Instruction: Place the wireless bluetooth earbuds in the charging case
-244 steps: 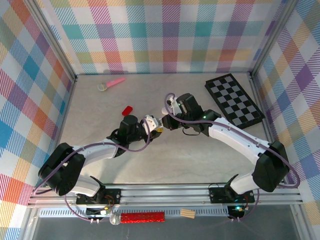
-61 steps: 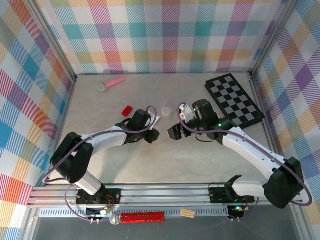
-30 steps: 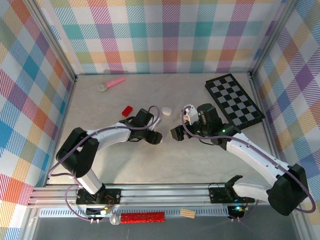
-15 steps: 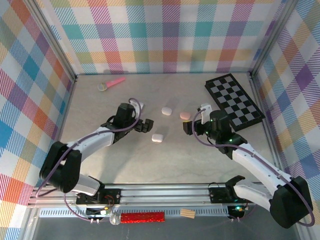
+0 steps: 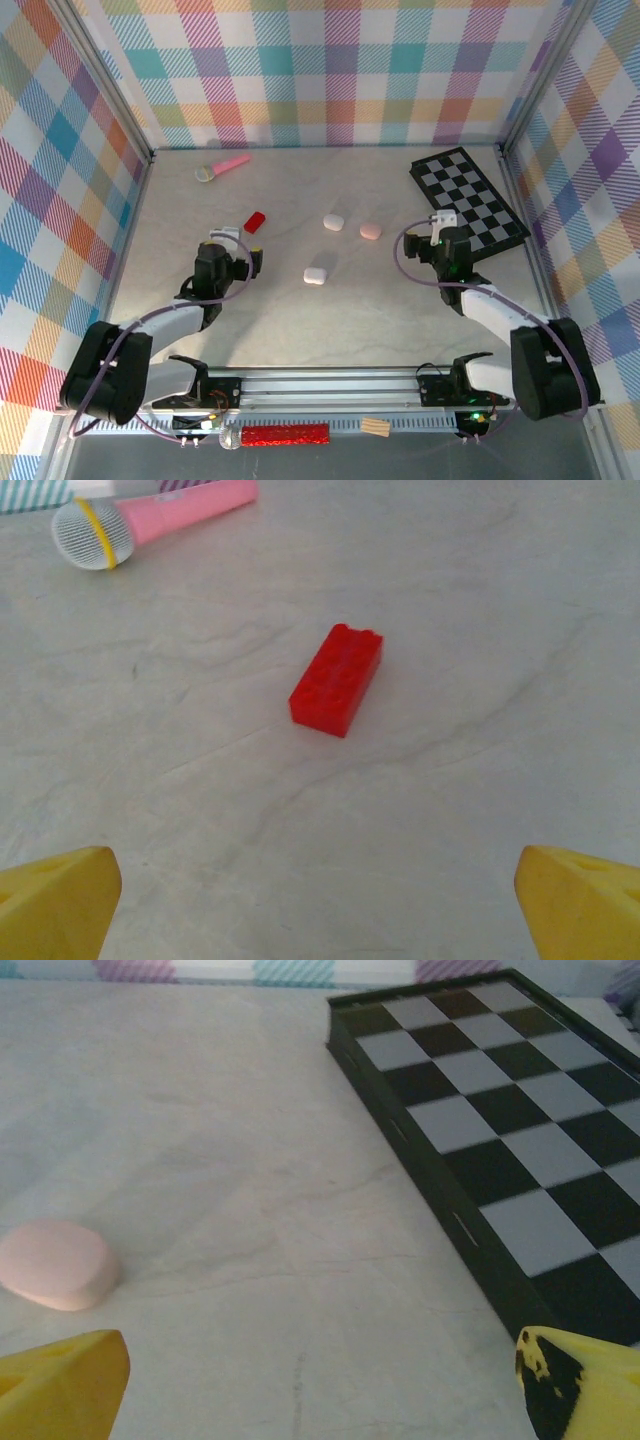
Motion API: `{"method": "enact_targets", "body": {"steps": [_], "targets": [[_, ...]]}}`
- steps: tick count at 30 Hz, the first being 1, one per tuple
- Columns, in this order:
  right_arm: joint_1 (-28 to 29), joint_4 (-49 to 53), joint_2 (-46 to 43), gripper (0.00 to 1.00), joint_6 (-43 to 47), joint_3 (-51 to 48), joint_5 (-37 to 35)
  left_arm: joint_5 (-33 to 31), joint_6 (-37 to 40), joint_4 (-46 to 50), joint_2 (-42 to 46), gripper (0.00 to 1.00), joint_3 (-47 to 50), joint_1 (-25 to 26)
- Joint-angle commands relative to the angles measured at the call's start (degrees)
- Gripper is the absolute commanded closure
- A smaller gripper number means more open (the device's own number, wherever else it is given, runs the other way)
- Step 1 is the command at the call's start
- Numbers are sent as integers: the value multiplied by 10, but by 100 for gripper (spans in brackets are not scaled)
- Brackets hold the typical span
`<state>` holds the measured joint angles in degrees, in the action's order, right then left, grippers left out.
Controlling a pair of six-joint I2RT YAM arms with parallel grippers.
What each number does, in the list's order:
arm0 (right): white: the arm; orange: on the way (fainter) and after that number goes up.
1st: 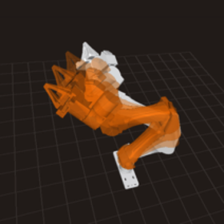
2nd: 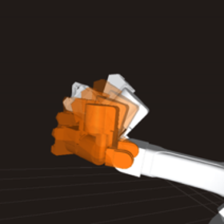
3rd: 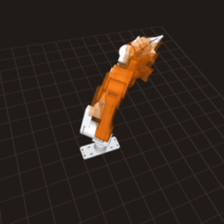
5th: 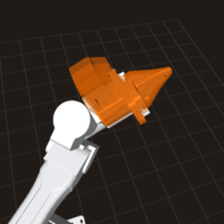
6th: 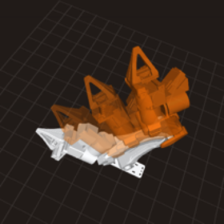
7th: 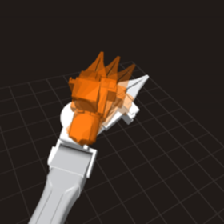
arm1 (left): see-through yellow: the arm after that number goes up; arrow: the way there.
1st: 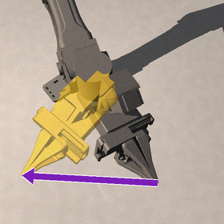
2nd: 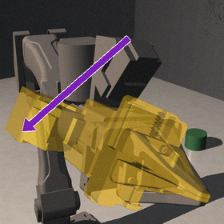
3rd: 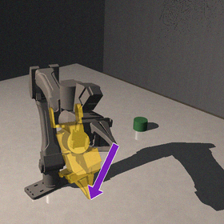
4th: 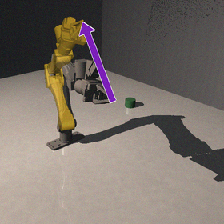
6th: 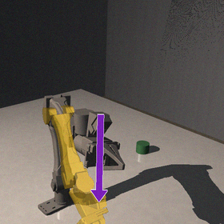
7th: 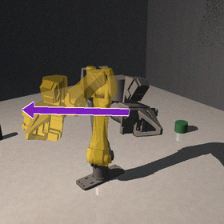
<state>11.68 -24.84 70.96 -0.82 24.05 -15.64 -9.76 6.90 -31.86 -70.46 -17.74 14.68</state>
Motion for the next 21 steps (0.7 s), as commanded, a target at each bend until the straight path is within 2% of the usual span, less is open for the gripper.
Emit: {"method": "enact_targets", "body": {"steps": [1,8,12,15,17,21], "targets": [[-24,-128,22,1,16,-23,-2,-2,-2,-153,-34,0,22,-25],[-69,-249,82,1,9,-57,52,19,-13,-254,-136,0,12,-68],[-103,-290,132,1,-13,-56,101,64,-44,-317,-206,0,8,-108],[-108,-305,171,1,-14,-42,112,92,-53,-245,-200,0,-25,-123],[-110,-240,167,1,-12,-14,124,97,-53,-161,-199,0,-66,-125],[-110,-229,169,1,-8,-7,127,94,-53,-169,-202,0,-63,-125]]}}
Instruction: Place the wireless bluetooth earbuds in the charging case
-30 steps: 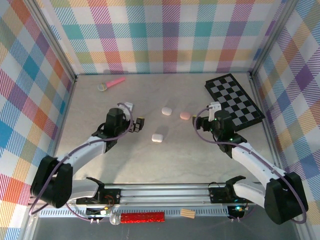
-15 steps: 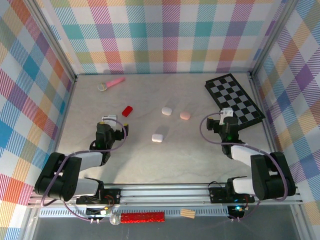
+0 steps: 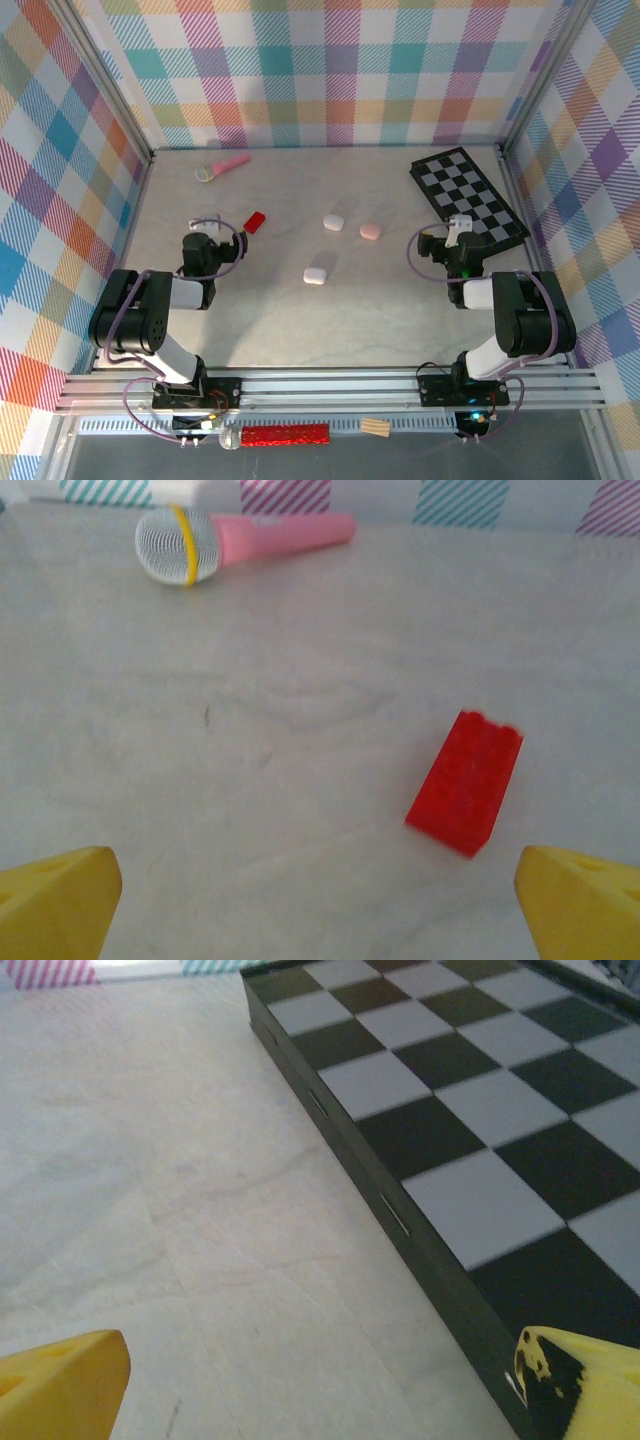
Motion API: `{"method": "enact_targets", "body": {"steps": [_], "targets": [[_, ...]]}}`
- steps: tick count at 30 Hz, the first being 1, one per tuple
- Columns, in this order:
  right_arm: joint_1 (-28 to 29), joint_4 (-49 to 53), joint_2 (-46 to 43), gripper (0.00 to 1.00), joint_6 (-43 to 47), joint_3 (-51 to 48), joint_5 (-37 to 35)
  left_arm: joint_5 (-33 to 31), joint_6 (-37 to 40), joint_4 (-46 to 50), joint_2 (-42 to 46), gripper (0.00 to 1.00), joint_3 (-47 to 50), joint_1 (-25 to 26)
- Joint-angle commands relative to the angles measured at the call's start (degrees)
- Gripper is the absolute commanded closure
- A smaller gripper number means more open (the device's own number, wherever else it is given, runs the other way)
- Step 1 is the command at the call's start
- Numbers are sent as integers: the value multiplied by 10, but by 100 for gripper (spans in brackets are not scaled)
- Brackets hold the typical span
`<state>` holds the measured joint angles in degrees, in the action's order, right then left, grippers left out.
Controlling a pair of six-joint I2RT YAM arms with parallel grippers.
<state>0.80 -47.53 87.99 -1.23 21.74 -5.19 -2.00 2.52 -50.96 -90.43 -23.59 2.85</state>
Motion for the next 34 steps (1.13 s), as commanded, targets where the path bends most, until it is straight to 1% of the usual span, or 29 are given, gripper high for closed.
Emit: {"method": "enact_targets", "body": {"steps": [1,34], "targets": [[-2,-6,0,1,-4,16,22,17,-9,24,-1,0,-5,-6],[-1,-6,-1,1,-3,15,22,9,-5,26,-1,0,-5,-1]]}}
